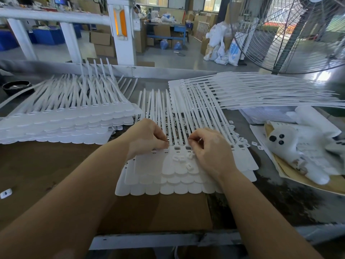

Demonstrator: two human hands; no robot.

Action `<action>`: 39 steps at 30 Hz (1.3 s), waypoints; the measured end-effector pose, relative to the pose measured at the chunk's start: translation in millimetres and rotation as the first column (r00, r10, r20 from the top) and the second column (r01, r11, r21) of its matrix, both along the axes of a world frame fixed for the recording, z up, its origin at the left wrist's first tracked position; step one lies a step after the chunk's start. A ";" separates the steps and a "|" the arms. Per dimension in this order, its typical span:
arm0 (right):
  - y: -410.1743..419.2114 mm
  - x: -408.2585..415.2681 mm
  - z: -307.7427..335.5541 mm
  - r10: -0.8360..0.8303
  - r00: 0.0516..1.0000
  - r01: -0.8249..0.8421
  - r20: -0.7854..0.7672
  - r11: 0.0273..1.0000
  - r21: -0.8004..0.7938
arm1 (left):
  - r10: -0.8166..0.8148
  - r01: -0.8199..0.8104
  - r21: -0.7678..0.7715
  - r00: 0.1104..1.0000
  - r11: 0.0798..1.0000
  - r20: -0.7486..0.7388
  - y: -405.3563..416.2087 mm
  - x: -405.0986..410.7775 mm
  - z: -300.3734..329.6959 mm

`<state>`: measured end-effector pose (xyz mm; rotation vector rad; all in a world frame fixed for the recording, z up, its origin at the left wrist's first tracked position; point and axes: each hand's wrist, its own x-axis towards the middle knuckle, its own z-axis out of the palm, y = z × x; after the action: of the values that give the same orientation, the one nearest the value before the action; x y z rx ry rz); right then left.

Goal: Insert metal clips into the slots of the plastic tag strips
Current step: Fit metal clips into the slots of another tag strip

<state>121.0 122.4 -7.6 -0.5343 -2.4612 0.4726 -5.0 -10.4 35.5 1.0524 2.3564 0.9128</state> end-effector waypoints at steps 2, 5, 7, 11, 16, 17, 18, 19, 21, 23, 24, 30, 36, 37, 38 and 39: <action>0.2 0.2 0.2 0.003 1.000 -0.003 0.003 1.000 -0.003 | 0.014 -0.014 -0.003 1.000 1.000 0.012 0.9 -0.1 0.3; 0.3 0.3 0.2 0.003 1.000 -0.003 0.006 1.000 -0.006 | 0.033 -0.033 -0.002 0.999 0.999 0.031 2.9 0.2 0.5; 0.5 0.2 -0.1 0.002 1.000 -0.002 0.006 1.000 -0.002 | 0.045 -0.045 -0.003 0.998 0.999 0.045 3.6 0.3 0.7; 0.4 0.4 -0.8 0.000 1.000 0.000 0.008 1.000 -0.005 | 0.047 -0.047 -0.011 0.997 0.999 0.063 2.7 -0.4 0.4; 0.3 0.7 -0.6 -0.001 1.000 0.001 0.003 1.000 -0.002 | 0.021 -0.023 0.105 1.000 0.994 0.018 -0.9 2.7 -3.9; 0.3 0.7 -0.5 0.000 1.000 0.000 0.002 1.000 -0.002 | 0.000 0.000 0.134 1.000 0.991 -0.003 -2.4 4.1 -4.5; 0.1 0.6 -0.6 0.000 1.000 0.000 0.002 1.000 -0.002 | -0.040 0.042 0.151 0.999 0.988 -0.021 -3.9 5.6 -4.3; 0.0 0.7 -0.6 0.000 1.000 0.000 0.004 1.000 -0.001 | -0.095 0.098 0.159 0.995 0.982 -0.025 -5.5 7.0 -3.9; 0.2 0.5 -0.5 0.000 1.000 0.000 0.005 1.000 -0.002 | -0.215 0.211 0.152 0.977 0.966 0.008 -7.2 9.7 -2.6; 0.4 0.3 -0.2 -0.001 1.000 0.001 0.003 1.000 -0.002 | -0.281 0.276 0.125 0.959 0.953 0.026 -7.5 11.4 -3.8; 0.2 0.3 -0.1 -0.001 1.000 0.001 0.000 1.000 -0.002 | -0.290 0.285 0.118 0.957 0.951 0.021 -7.2 12.0 -5.0; 0.6 -0.1 -1.5 -0.009 1.000 0.009 -0.015 1.000 -0.005 | -0.240 0.250 0.102 0.966 0.963 -0.098 -4.2 12.8 -10.8; 0.8 -0.2 -2.2 -0.007 1.000 0.008 -0.018 1.000 0.003 | -0.069 0.058 0.230 0.997 0.972 0.040 1.0 11.5 -10.4; 1.0 -0.3 -2.1 -0.009 1.000 0.009 -0.018 1.000 0.004 | -0.056 0.041 0.234 0.997 0.971 0.057 2.2 11.2 -9.6; 1.0 -0.1 -2.0 -0.009 1.000 0.009 -0.018 1.000 0.004 | -0.043 0.026 0.233 0.997 0.972 0.065 3.5 10.9 -8.8; 1.0 -0.2 -1.9 -0.008 1.000 0.008 -0.018 1.000 0.003 | -0.032 0.015 0.228 0.997 0.974 0.069 5.1 10.5 -8.3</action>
<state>120.8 123.4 -9.5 -0.5360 -2.4411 0.4691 5.5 -5.4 27.1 1.1103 2.2145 1.2133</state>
